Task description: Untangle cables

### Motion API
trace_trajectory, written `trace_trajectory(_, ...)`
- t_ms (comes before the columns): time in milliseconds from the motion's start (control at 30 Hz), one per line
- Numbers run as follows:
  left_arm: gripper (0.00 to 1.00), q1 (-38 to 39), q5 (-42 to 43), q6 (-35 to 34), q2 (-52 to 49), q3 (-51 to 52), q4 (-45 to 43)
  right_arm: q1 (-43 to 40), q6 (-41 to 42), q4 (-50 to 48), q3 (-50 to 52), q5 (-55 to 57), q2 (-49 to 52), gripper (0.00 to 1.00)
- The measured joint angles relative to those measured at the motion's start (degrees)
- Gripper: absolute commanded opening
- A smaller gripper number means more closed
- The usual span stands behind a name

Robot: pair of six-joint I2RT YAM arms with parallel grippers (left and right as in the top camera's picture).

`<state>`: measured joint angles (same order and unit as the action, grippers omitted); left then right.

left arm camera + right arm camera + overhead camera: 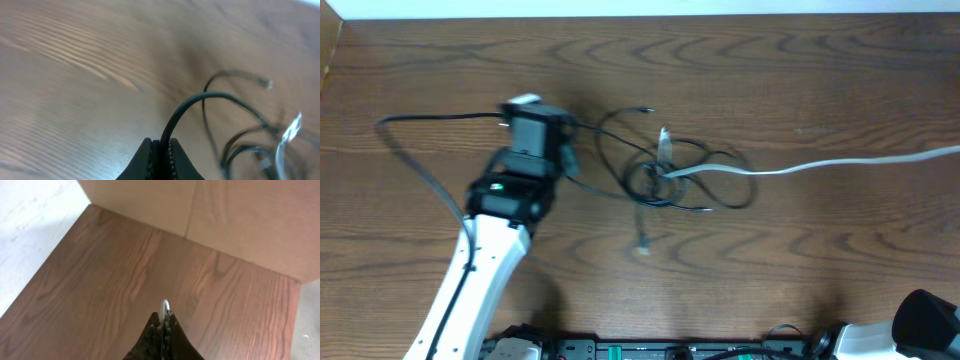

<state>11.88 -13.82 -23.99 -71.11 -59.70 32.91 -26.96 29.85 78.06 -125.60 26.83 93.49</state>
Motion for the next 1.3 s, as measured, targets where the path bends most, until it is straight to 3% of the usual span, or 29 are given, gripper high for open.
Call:
trace_trajectory(133, 0.07, -8.0, 1.1, -3.8, 1.2, 0.0, -3.8, -2.5, 1.5, 0.8, 0.0, 1.1, 0.0, 0.01)
trace_trajectory(367, 0.08, -9.2, 12.1, -10.8, 1.1, 0.0, -6.2, -4.7, 3.0, -0.2, 0.9, -0.8, 0.0, 0.01)
trace_trajectory(600, 0.07, -2.3, 22.7, -10.8, 0.5, 0.0, -4.8, -2.8, -10.0, -1.7, 1.6, -27.5, 0.5, 0.04)
trace_trajectory(733, 0.08, 3.5, 24.8, -9.0, 0.0, 0.0, -1.9, 1.1, -15.5, 2.4, 1.6, -35.8, 2.6, 0.04)
trace_trajectory(1033, 0.07, 9.7, 26.0, -4.2, -1.8, 0.0, 3.4, 3.9, -17.7, 17.7, 1.9, -29.1, 11.8, 0.08)
trace_trajectory(1200, 0.07, 9.7, 26.0, -4.0, -1.9, 0.0, 3.7, 3.9, -16.7, 18.9, 2.8, -25.0, 16.9, 0.17)
trace_trajectory(1300, 0.07, 9.7, 26.0, -4.0, -1.9, 0.0, 3.8, 3.8, -16.5, 18.4, 4.9, -24.2, 19.1, 0.15)
